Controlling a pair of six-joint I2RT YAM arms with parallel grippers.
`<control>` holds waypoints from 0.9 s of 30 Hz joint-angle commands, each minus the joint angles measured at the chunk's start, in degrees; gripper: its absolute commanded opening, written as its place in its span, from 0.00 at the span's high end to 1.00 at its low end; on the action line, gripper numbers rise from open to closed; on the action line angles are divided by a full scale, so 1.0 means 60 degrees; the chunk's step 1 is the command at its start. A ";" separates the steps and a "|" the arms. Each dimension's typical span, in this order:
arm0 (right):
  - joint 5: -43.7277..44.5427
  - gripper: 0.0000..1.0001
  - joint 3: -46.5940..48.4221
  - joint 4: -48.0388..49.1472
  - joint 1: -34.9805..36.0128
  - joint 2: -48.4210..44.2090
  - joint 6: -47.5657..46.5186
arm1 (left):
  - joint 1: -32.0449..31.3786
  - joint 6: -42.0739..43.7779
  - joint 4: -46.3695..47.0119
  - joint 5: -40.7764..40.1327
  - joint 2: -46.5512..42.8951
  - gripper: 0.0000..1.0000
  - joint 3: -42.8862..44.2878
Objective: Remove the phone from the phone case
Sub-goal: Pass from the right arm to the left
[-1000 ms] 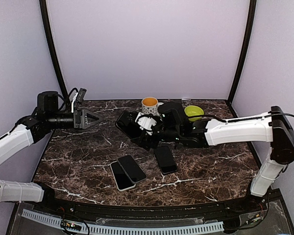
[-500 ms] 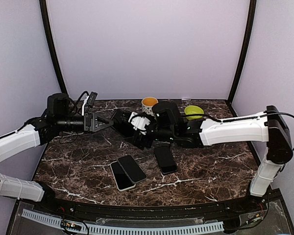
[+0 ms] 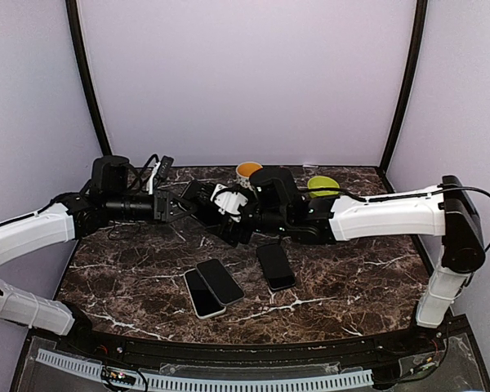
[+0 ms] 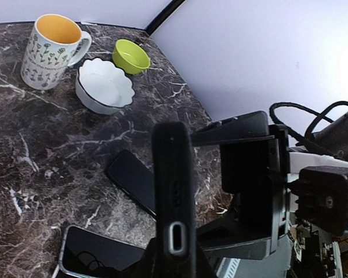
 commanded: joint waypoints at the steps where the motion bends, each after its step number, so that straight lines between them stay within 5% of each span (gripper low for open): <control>1: 0.0015 0.64 0.0505 0.0673 0.0145 0.0028 -0.0099 | -0.0079 0.0050 0.0193 -0.0270 -0.0036 0.94 0.0258; 4: 0.0379 0.58 0.0454 0.0978 0.0152 0.0024 0.0149 | -0.0104 0.0037 0.0296 -0.0361 0.0017 1.00 0.0216; 8: 0.1531 0.18 0.0035 0.1985 0.0152 -0.0114 0.0832 | -0.0113 -0.0120 0.0718 -0.0539 -0.0061 1.00 0.0089; 11: 0.2336 0.02 -0.0428 0.2644 0.0152 -0.0400 0.1202 | -0.0113 -0.0043 0.0881 -0.0714 -0.0199 1.00 0.0144; 18: 0.3805 0.01 -0.0640 0.2148 -0.0202 -0.1303 0.3180 | -0.0113 0.0707 0.1037 -0.1556 -0.0566 1.00 0.0529; 27: 0.0628 0.01 -0.1909 0.2062 -0.2086 -0.2749 0.7122 | -0.0105 0.0772 0.2408 -0.2267 -0.0900 1.00 0.0734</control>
